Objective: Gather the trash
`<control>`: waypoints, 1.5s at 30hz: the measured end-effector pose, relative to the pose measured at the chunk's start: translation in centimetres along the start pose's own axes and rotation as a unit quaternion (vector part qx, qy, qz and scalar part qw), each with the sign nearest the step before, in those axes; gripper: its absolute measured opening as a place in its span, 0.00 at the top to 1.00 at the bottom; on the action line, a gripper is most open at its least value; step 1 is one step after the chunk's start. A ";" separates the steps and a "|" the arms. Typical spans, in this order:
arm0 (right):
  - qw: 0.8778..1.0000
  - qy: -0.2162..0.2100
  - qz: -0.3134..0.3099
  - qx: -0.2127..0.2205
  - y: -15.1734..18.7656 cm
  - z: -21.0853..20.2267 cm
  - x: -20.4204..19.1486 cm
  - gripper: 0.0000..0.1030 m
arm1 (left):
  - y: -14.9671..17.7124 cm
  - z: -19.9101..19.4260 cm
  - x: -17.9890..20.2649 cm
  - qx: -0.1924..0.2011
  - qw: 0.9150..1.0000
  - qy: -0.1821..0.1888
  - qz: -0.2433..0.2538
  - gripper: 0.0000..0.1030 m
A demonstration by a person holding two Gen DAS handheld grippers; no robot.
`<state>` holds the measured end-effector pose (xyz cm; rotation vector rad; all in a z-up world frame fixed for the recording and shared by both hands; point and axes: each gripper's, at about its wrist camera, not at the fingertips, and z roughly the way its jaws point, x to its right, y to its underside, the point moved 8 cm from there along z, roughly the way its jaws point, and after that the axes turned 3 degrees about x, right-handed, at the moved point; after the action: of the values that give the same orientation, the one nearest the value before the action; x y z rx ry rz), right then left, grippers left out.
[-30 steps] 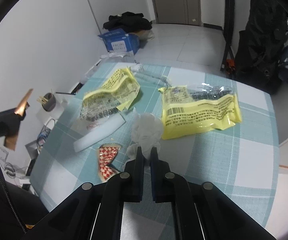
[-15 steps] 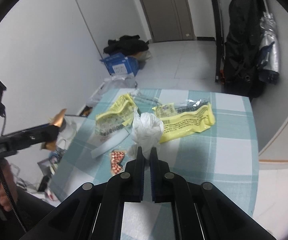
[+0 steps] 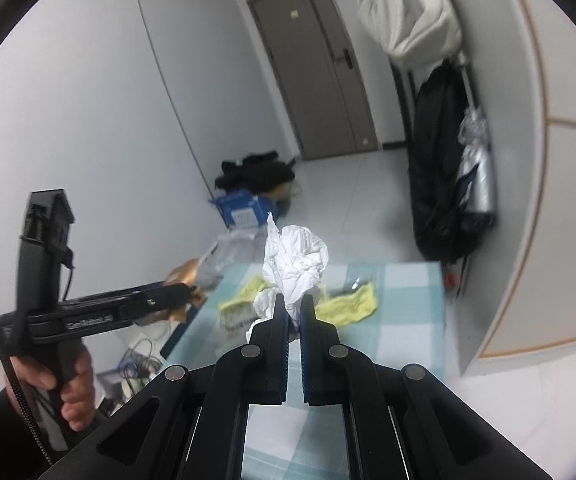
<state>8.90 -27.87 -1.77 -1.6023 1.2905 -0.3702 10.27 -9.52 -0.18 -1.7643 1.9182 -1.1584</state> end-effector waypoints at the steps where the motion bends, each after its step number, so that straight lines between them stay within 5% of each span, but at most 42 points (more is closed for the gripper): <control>1: 1.000 0.004 -0.002 0.008 -0.5 -1.0 0.2 0.96 | -0.3 -0.4 0.8 0.004 1.000 0.005 0.004 0.59; 15: 0.994 0.050 0.023 0.094 -3.4 -14.5 6.9 0.96 | -2.9 -1.7 14.8 0.013 0.991 0.104 0.082 0.59; 27: 0.978 0.136 0.121 0.100 2.4 -22.7 18.3 0.96 | 1.1 3.1 27.0 -0.090 0.967 0.197 0.136 0.59; 35: 0.961 0.179 0.201 0.059 9.7 -24.6 25.4 0.96 | 7.7 7.8 32.9 -0.186 0.934 0.209 0.222 0.59; 45: 0.933 0.199 0.299 -0.031 20.1 -21.1 30.2 0.96 | 17.4 13.2 34.8 -0.351 0.873 0.185 0.285 0.59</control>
<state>-6.29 -63.03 -19.04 -1.1292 2.0390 -0.2746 -0.15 -47.95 -10.55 -1.0770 3.0928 -0.6351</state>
